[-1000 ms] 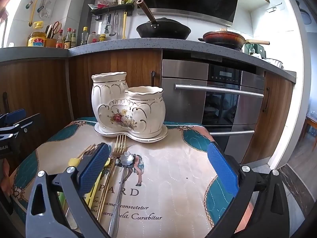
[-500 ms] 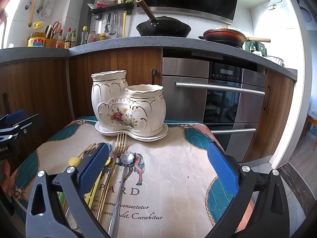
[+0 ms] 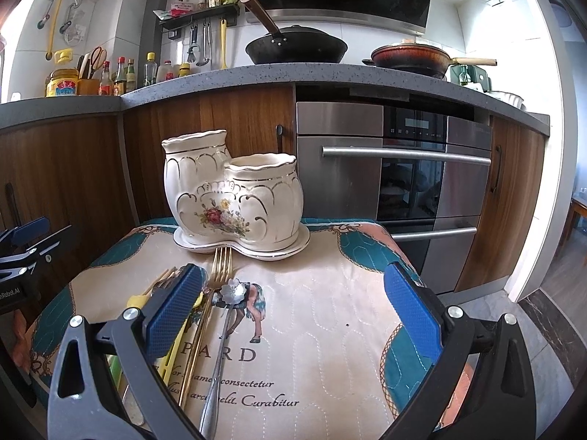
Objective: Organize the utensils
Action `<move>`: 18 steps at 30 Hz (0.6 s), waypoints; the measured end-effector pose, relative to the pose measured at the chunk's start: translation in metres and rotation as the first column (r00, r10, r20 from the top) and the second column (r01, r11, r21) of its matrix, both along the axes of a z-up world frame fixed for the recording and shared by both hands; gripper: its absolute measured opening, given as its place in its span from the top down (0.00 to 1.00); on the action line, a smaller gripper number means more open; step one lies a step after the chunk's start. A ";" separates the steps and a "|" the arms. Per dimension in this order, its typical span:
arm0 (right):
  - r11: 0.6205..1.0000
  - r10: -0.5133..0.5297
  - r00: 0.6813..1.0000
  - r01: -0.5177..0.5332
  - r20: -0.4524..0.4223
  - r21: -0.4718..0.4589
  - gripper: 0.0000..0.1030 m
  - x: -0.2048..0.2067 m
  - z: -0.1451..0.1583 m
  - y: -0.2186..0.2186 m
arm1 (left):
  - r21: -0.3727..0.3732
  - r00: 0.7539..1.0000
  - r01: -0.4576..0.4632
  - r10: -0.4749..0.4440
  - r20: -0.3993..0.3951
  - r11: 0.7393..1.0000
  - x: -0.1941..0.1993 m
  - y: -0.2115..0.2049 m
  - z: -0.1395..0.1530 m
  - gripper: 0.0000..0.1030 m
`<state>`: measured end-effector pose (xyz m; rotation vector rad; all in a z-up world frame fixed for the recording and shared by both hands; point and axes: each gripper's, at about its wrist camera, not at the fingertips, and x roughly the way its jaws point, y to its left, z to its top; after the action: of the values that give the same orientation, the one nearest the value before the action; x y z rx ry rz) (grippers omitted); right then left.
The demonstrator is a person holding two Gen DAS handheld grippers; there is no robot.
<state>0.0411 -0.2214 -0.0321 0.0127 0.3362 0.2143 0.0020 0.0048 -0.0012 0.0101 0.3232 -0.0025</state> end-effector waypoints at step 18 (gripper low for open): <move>1.000 0.004 1.000 -0.004 -0.002 -0.008 0.05 0.001 0.000 0.001 | 0.000 1.000 0.002 -0.002 0.004 1.000 -0.001 0.000 -0.004 0.05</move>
<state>0.0419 -0.2205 -0.0326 0.0047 0.3387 0.2165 0.0006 0.0050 -0.0049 0.0104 0.3193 -0.0048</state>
